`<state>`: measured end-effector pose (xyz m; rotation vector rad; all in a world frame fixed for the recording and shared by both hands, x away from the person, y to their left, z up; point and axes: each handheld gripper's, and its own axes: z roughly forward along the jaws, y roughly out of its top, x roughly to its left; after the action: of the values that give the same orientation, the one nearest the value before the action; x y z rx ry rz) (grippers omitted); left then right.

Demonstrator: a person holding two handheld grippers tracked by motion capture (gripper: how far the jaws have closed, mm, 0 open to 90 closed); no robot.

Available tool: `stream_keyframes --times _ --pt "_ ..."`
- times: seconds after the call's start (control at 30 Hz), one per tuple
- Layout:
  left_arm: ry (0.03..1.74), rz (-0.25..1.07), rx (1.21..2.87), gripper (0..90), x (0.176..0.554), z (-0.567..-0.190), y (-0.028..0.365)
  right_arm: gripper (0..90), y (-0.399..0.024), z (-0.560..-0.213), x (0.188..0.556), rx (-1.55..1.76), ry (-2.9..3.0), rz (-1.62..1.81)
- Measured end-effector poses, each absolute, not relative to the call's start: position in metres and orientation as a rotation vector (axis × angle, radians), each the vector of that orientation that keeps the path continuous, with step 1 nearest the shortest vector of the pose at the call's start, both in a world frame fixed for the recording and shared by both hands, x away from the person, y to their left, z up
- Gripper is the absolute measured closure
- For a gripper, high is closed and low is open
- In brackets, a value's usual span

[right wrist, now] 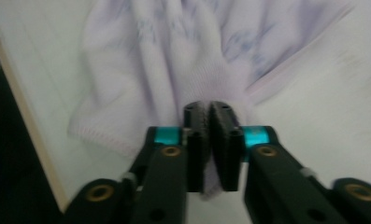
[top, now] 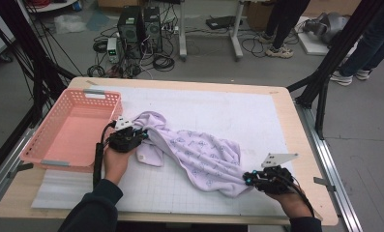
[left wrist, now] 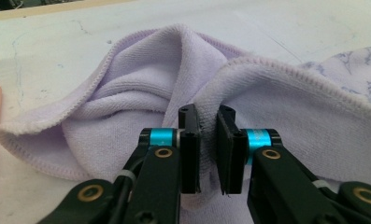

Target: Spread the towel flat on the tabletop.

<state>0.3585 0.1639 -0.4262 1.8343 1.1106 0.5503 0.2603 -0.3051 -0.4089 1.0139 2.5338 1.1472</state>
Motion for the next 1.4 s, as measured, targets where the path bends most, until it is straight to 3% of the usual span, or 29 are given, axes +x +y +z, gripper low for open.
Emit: stream_keyframes --times 0.13,0.33,0.37,0.4,0.43,0.5,0.73,0.93,0.97,1.1,1.17,1.23,1.4 --pt "1.163 0.521 1.786 61.2 0.358 -0.425 0.164 58.6 -0.303 -0.399 0.286 1.048 2.330 1.157" --pt "1.162 0.499 1.765 52.9 0.357 -0.424 0.165 51.7 -0.273 -0.422 0.341 1.213 2.266 1.024" --pt "1.162 0.499 1.765 52.9 0.357 -0.424 0.165 53.8 -0.267 -0.428 0.347 1.218 2.289 0.983" --pt "1.161 0.494 1.768 52.8 0.356 -0.424 0.164 62.1 -0.262 -0.434 0.351 1.210 2.314 0.931" --pt "1.160 0.491 1.775 52.8 0.357 -0.424 0.164 62.1 -0.262 -0.434 0.351 1.210 2.314 0.931" --pt "1.153 0.490 1.780 52.7 0.356 -0.424 0.163 85.4 -0.262 -0.437 0.352 1.192 2.333 0.900" --pt "1.117 0.435 1.797 47.5 0.354 -0.426 0.148 86.3 -0.312 -0.422 0.341 1.291 1.922 0.669" --pt "1.083 0.419 1.812 43.8 0.352 -0.426 0.133 85.2 -0.329 -0.427 0.336 1.355 1.946 0.620" --pt "1.080 0.416 1.812 43.2 0.351 -0.425 0.132 84.3 -0.330 -0.428 0.334 1.356 1.950 0.624" --pt "1.063 0.433 1.797 42.1 0.345 -0.417 0.134 63.6 -0.339 -0.421 0.329 1.418 1.870 0.685" --pt "1.063 0.434 1.796 42.2 0.344 -0.417 0.134 62.8 -0.339 -0.418 0.328 1.421 1.851 0.717" --pt "1.060 0.434 1.801 42.6 0.343 -0.416 0.135 54.6 -0.328 -0.411 0.333 1.306 1.890 0.775" --pt "1.039 0.434 1.809 43.1 0.339 -0.413 0.135 46.3 -0.296 -0.403 0.351 1.188 1.970 0.989"
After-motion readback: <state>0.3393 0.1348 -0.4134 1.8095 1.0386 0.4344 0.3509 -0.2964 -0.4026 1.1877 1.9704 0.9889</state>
